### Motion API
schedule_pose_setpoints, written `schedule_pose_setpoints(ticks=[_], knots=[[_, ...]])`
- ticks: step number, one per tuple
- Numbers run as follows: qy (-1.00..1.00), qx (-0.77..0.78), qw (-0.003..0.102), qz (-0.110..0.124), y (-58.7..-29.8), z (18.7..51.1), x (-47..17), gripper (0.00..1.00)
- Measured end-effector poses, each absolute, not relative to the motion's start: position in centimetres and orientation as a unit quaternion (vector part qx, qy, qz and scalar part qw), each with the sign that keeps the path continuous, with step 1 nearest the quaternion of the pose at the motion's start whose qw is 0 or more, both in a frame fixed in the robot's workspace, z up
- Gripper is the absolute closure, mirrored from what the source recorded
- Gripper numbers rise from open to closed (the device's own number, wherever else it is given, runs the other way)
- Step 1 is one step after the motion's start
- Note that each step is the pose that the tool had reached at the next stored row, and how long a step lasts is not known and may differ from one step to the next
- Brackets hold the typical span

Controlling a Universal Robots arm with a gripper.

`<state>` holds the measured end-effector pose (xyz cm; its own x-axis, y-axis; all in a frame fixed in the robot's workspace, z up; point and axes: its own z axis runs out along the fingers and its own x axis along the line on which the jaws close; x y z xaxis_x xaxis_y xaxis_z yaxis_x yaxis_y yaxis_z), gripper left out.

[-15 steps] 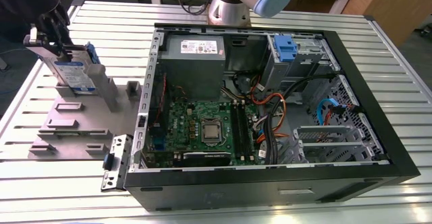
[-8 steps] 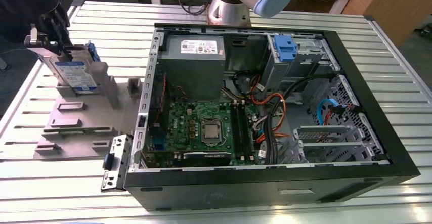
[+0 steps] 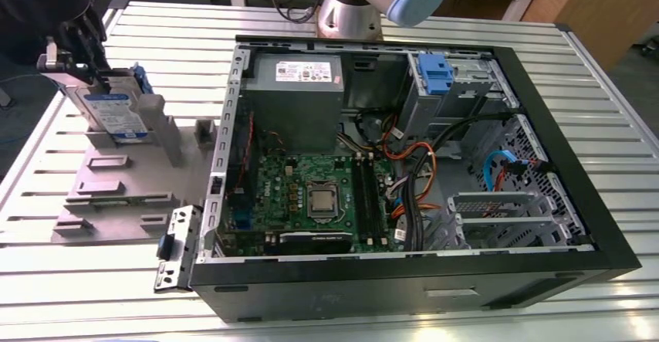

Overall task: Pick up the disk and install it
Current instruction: 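Pick up the disk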

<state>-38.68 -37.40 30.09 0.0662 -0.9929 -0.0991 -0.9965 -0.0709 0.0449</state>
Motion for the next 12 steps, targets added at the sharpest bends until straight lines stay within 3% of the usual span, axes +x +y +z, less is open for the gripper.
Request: schedule_pose_setpoints(ticks=[9, 12], knots=[[0.681, -0.73, 0.018, 0.052, -37.42, 30.08, -38.68, 0.63], [0.681, -0.73, 0.017, 0.052, -37.43, 30.09, -38.68, 0.5]])
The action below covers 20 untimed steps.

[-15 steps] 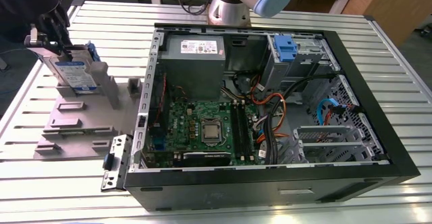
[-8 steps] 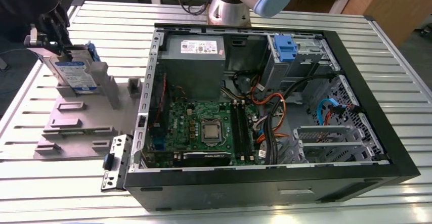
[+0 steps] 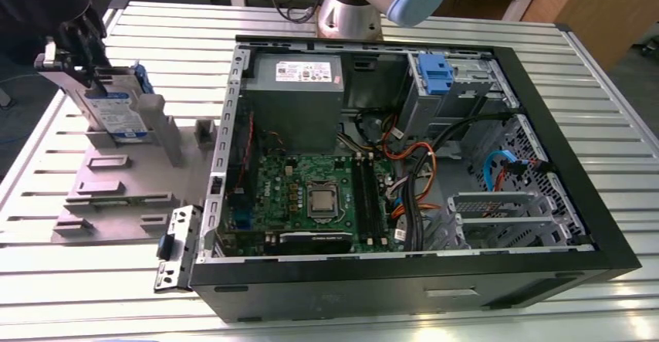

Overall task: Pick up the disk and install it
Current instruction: 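Pick up the disk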

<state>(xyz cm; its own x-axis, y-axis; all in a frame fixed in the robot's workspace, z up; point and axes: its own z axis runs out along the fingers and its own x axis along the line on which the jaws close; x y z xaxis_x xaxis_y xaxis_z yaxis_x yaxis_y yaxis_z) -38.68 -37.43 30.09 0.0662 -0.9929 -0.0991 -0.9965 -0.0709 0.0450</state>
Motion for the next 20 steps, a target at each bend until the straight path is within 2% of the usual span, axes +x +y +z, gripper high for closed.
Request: schedule_pose_setpoints(ticks=[11, 13, 14, 15, 16, 20], knots=[[0.691, -0.721, 0.018, 0.051, -37.44, 30.06, -38.68, 0.5], [0.691, -0.721, 0.018, 0.051, -37.44, 30.06, -38.68, 0.52], [0.691, -0.721, 0.018, 0.051, -37.44, 30.06, -38.68, 0.58], [0.691, -0.721, 0.018, 0.051, -37.44, 30.06, -38.68, 0.58], [0.691, -0.721, 0.018, 0.051, -37.44, 30.06, -38.68, 0.64], [0.691, -0.72, 0.018, 0.051, -37.44, 30.06, -38.68, 0.65]])
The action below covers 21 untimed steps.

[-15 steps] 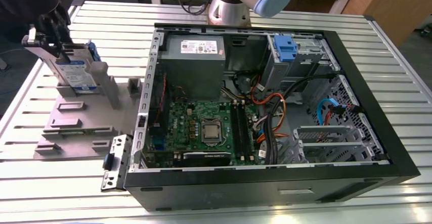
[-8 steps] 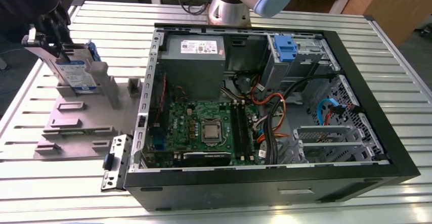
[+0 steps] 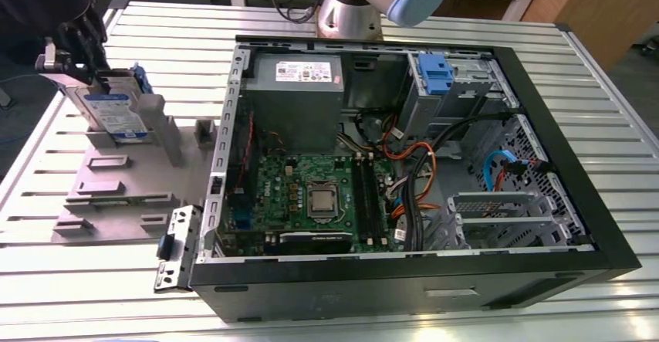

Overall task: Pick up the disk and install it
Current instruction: 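Pick up the disk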

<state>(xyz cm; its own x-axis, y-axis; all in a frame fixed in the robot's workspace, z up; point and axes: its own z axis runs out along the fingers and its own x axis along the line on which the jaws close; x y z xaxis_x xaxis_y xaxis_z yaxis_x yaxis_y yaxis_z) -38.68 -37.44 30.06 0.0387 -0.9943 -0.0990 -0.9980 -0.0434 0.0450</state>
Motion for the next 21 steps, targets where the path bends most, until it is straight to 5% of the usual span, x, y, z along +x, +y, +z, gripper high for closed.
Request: schedule_pose_setpoints(ticks=[21], knots=[[0.706, -0.706, 0.019, 0.051, -37.44, 29.95, -38.7, 0.65]])
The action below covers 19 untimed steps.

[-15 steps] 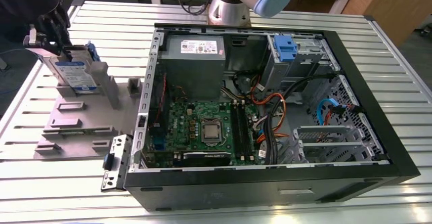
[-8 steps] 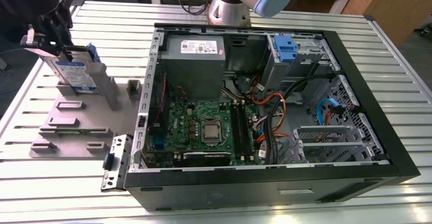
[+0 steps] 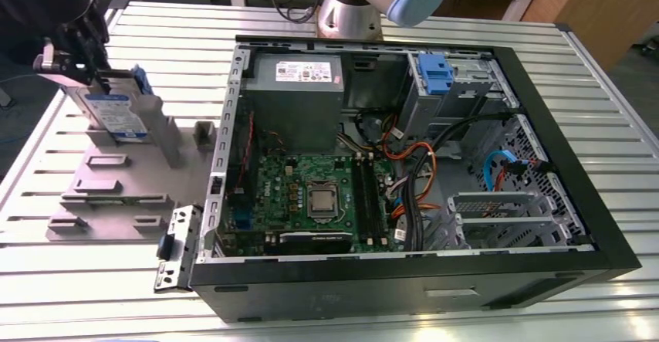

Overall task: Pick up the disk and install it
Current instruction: 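Pick up the disk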

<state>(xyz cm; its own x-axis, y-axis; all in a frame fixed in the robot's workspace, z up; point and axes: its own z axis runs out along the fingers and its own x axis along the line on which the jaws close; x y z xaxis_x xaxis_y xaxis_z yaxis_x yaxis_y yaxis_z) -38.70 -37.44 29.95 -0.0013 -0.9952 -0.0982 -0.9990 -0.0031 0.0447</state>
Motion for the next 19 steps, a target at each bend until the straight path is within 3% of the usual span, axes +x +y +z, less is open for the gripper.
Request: schedule_pose_setpoints(ticks=[19], knots=[[0.699, -0.713, 0.018, 0.051, -37.44, 29.84, -39.47, 0.65]])
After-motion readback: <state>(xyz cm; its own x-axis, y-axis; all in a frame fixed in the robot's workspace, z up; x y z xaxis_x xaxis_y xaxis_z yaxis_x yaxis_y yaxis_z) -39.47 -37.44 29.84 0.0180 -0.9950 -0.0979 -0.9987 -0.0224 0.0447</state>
